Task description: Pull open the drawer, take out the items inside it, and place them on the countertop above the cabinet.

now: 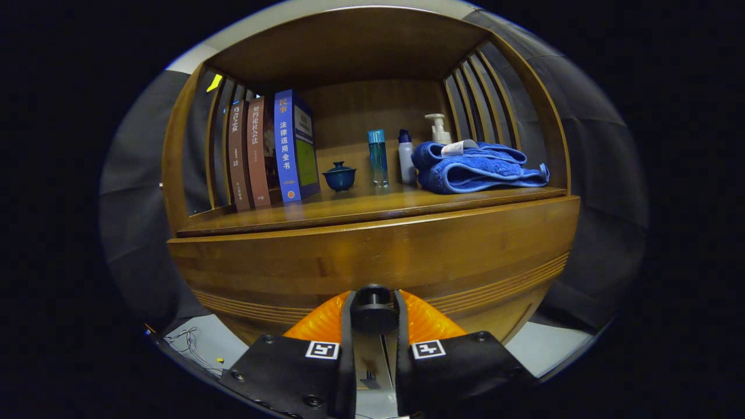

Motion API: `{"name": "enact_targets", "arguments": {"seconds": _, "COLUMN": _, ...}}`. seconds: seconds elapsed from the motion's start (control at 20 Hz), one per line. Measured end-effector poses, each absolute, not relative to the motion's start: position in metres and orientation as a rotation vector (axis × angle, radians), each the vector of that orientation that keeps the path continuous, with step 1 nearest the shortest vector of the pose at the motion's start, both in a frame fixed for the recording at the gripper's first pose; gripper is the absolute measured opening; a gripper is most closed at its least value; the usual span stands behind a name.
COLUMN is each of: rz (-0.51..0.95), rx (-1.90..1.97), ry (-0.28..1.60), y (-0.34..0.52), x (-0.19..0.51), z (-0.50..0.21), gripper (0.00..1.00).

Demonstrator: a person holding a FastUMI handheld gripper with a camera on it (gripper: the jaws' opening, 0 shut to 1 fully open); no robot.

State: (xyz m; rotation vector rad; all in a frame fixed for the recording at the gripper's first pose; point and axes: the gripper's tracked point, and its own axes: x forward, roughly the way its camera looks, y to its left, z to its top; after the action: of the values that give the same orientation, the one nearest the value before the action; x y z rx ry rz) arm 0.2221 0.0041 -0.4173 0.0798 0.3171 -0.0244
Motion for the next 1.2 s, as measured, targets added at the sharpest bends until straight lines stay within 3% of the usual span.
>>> {"name": "enact_targets", "arguments": {"seconds": 0.75, "rz": -0.040, "rx": 0.128, "ry": 0.312, "y": -0.004, "x": 0.114, "z": -0.401, "gripper": 0.30}}
{"name": "enact_targets", "arguments": {"seconds": 1.2, "rz": -0.027, "rx": 0.116, "ry": 0.310, "y": -0.002, "x": 0.091, "z": -0.403, "gripper": 0.30}}
